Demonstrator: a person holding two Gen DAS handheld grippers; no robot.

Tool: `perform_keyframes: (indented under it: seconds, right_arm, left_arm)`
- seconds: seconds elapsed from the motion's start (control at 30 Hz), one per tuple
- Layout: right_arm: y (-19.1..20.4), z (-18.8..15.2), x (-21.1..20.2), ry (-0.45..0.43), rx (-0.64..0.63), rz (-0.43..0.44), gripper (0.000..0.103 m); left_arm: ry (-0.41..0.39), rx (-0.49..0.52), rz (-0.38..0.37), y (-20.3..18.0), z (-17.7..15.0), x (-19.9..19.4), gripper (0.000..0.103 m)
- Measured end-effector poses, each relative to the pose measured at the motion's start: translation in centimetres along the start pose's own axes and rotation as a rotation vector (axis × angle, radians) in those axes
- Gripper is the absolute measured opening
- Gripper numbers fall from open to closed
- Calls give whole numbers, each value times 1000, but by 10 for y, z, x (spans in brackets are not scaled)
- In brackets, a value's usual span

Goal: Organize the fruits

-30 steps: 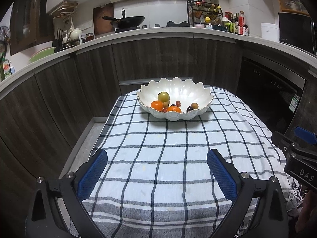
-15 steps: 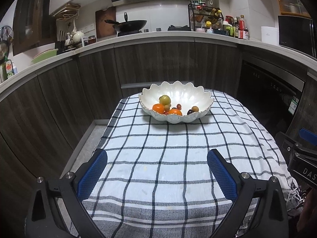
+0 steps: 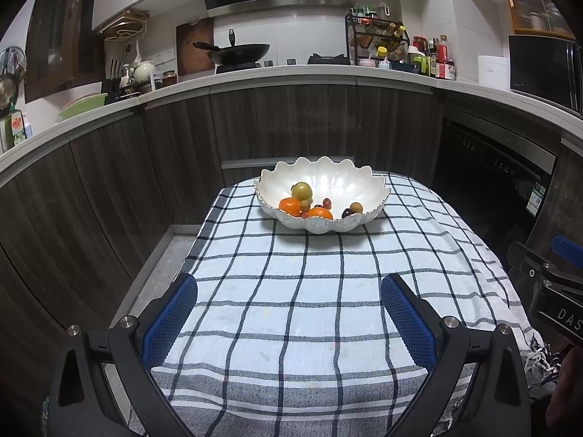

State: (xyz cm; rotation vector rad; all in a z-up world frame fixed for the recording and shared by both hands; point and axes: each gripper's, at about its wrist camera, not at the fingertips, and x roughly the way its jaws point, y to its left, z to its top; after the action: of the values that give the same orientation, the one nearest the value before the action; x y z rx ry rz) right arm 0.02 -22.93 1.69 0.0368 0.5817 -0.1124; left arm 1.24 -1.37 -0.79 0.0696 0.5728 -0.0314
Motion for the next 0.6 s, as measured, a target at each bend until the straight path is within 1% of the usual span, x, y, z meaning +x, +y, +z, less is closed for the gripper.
perform_keyframes:
  seconds: [0.6]
  right_arm:
    - [-2,1,0,9,12,2,88]
  left_arm:
    - [-1,-1,-1,0,0,-1,103]
